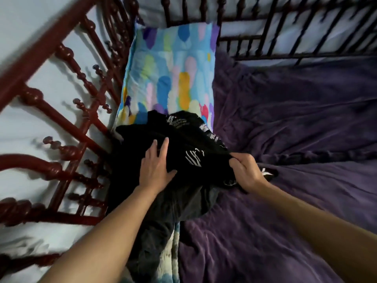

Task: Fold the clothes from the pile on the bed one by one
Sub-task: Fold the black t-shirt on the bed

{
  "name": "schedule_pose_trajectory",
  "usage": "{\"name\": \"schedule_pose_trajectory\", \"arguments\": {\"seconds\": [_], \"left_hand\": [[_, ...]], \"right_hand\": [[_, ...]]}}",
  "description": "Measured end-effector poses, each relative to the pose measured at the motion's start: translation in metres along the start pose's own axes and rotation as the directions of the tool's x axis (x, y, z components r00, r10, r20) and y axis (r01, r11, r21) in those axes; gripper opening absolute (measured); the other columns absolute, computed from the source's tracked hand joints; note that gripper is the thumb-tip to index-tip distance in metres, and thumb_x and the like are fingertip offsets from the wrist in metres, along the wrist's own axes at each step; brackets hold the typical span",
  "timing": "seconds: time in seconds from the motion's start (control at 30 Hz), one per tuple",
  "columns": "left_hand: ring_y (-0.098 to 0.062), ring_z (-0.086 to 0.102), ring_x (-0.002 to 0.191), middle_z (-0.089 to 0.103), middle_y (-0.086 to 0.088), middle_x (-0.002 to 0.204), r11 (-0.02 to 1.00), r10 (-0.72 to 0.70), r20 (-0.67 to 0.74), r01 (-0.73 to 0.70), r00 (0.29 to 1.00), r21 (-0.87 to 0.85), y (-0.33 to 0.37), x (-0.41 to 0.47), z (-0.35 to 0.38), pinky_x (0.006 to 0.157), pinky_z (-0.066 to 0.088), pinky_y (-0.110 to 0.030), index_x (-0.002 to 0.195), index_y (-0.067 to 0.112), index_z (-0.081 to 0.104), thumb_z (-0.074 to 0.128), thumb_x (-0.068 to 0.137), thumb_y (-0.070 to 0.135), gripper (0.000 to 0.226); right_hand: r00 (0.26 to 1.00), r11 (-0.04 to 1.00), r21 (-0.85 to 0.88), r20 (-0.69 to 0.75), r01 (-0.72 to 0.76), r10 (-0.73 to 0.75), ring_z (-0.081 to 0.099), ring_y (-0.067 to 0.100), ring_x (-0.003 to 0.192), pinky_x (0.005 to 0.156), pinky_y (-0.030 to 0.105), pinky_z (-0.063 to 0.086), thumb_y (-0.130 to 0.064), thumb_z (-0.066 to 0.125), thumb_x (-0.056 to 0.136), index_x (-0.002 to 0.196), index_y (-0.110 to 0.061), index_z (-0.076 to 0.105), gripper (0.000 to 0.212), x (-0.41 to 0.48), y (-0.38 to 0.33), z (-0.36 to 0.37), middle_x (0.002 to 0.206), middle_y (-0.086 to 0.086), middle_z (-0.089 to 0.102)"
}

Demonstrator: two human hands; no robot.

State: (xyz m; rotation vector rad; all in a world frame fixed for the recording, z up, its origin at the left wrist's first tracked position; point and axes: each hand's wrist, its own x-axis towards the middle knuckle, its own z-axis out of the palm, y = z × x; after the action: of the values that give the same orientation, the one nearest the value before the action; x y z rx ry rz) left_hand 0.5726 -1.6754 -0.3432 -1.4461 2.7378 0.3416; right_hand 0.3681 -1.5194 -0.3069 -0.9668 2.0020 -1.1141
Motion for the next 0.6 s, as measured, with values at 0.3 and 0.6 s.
{"name": "schedule_pose_trajectory", "arguments": {"seconds": [0.3, 0.6], "left_hand": [[-0.03, 0.063, 0.075, 0.064, -0.011, 0.07, 0.815, 0.271, -0.021, -0.242, 0.962, -0.526, 0.068, 0.021, -0.063, 0.062, 0.043, -0.034, 0.068, 0.012, 0.062, 0.05, 0.073, 0.023, 0.017], [-0.011, 0.059, 0.073, 0.068, -0.005, 0.079, 0.569, 0.504, 0.056, -0.282, 0.862, -0.772, 0.121, 0.004, -0.237, 0.072, 0.045, -0.019, 0.078, 0.017, 0.071, 0.079, 0.073, 0.015, 0.01]], "right_hand": [[0.972, 0.904, 0.39, -0.08, -0.173, 0.221, 0.048, 0.014, 0.05, 0.045, 0.024, 0.035, -0.011, 0.065, 0.085, 0.072, -0.014, 0.057, 0.015, -0.092, -0.063, -0.131, 0.06, 0.002, 0.05], [0.932, 0.968, 0.19, -0.291, -0.166, 0.217, 0.048, 0.007, 0.042, 0.04, 0.016, 0.037, -0.011, 0.064, 0.09, 0.087, -0.003, 0.07, 0.01, -0.144, -0.102, -0.201, 0.054, -0.002, 0.056]]}}
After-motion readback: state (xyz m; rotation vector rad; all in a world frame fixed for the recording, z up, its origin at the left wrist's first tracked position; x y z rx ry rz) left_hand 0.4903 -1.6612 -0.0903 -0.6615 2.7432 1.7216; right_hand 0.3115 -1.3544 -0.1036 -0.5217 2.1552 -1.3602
